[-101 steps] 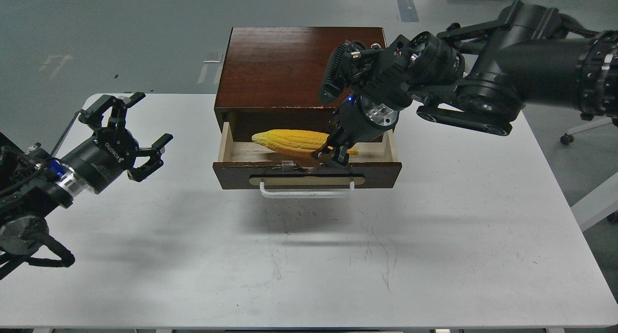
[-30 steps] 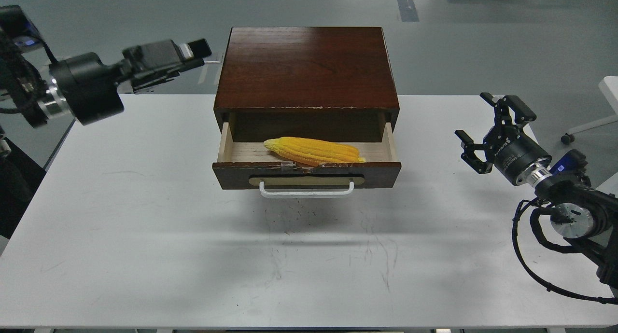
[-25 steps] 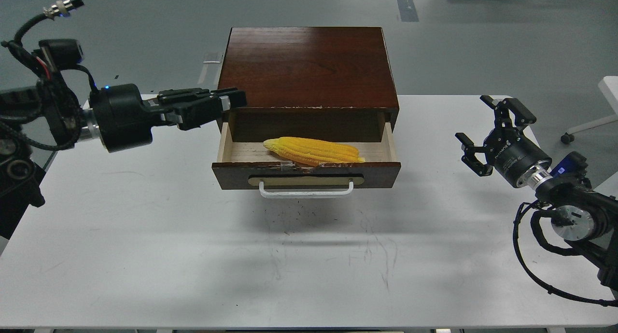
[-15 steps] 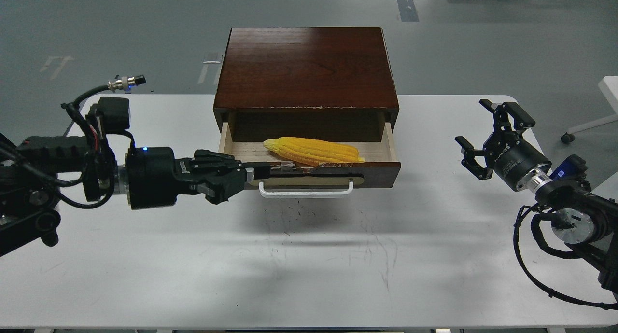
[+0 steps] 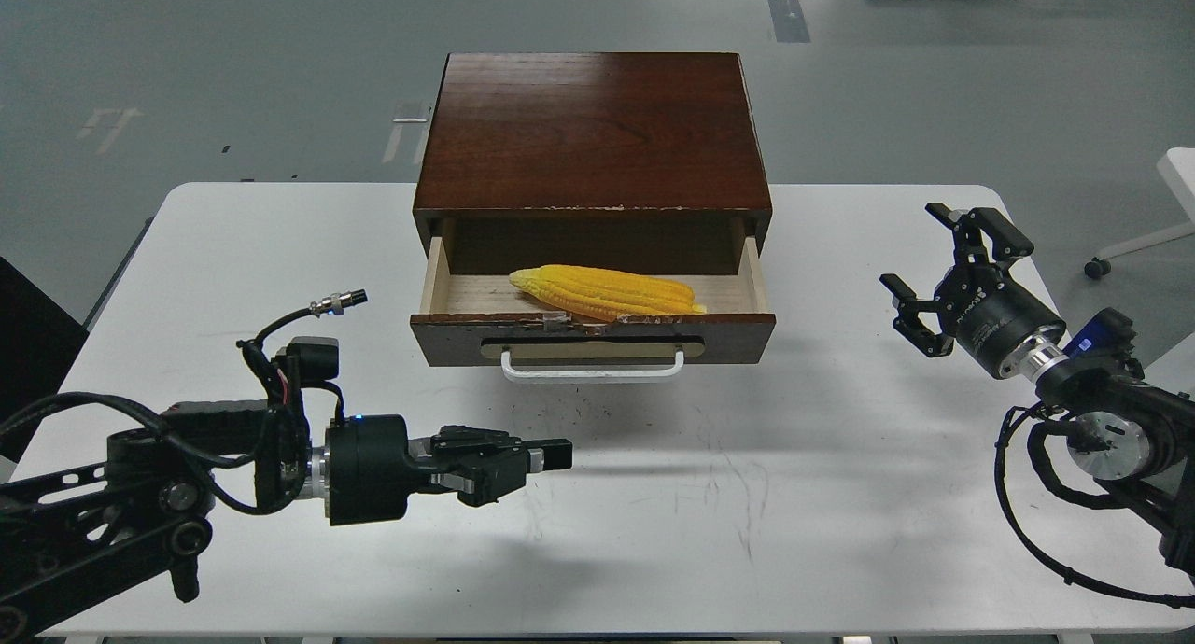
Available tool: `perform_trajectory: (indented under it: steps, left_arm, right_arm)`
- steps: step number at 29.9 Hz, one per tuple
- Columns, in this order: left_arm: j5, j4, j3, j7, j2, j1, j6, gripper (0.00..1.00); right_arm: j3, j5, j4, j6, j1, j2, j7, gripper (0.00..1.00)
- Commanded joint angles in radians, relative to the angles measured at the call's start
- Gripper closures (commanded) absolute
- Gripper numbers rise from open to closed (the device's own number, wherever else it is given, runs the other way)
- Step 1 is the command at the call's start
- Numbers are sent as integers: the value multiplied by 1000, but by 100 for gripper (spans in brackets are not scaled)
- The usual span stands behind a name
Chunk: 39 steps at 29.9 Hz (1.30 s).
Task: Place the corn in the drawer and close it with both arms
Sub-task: 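Bring the left gripper up against the drawer's white handle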
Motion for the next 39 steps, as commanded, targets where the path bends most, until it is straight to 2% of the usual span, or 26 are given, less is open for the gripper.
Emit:
perform_trajectory:
  steps: [1,6,22,39]
  left_arm:
    - [-86,43,-1,0,-42,14,-2,100]
    - [-167,80,-2,0,-60,15,-3,100]
    - [-175,239,-7,0,-182,12,-3,100]
    - [-250,335,-19,0,-206,-20,-3,100]
  right_arm:
    - [2,1,3,0,-5,-5,0,2]
    - [2,1,3,2,-11,-5,0,2]
    - [2,1,5,2,-21,-3,0,2]
    - [2,1,8,2,-33,-3,0,2]
